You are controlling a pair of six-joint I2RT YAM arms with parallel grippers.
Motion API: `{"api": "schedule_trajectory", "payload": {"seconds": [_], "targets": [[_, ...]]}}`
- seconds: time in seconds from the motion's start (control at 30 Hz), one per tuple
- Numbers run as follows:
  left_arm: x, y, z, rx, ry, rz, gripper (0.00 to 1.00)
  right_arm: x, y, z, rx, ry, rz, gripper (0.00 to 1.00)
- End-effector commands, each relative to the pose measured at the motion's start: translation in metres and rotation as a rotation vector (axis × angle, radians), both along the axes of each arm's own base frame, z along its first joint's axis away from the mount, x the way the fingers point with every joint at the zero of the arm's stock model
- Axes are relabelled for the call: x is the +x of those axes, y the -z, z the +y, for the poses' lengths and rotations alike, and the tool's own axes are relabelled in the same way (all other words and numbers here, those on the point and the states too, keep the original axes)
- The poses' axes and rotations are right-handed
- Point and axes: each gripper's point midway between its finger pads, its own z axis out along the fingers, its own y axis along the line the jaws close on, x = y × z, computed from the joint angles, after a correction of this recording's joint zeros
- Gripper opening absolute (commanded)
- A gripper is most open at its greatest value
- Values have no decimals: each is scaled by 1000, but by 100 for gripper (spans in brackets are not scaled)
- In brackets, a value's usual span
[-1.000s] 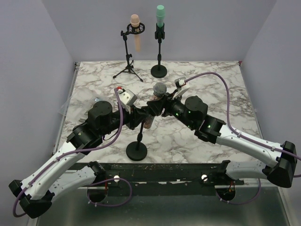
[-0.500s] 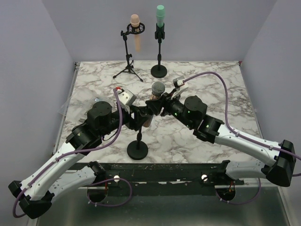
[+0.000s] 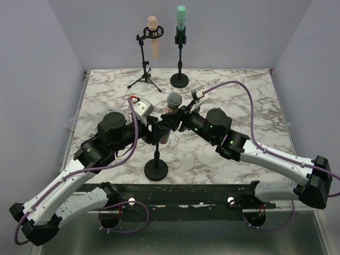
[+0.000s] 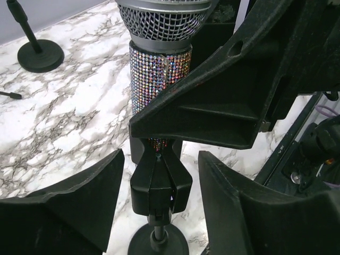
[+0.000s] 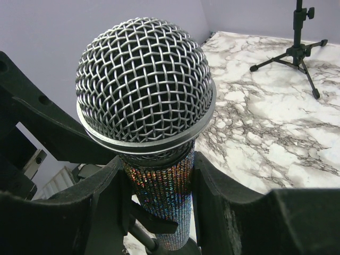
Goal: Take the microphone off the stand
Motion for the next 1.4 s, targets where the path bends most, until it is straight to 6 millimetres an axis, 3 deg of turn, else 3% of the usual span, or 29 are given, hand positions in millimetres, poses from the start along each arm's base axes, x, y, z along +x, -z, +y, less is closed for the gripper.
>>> {"api": "schedule_trajectory", "payload": {"seconds": [0.0,0.13,0.2,0.27,0.43,0.47,0.83,1.17,1.37], "targets": [[-2,4,1,26,10,2,58,-1,-31,-1,67,-2,-66,1],[-3,7,3,30,6,5,66,-2,-31,1,73,-9,-65,1],[-3,8,4,33,3,2,65,-2,-30,1,74,-10,-64,1],[-2,8,4,39,3,-1,56,-2,-31,0,73,-10,-64,1],[3,11,0,76,6,11,5,-2,-33,-2,77,-3,-68,1],[4,11,0,80,0,8,0,-2,-34,-3,79,3,-69,1],[14,-1,24,93,-104,-111,0,30,-53,-50,35,296,-123,1],[39,-34,71,-13,-400,-280,0,27,-59,-97,-2,432,-161,1],[57,-41,92,-51,-560,-336,0,21,-43,-105,-16,428,-133,0]]}}
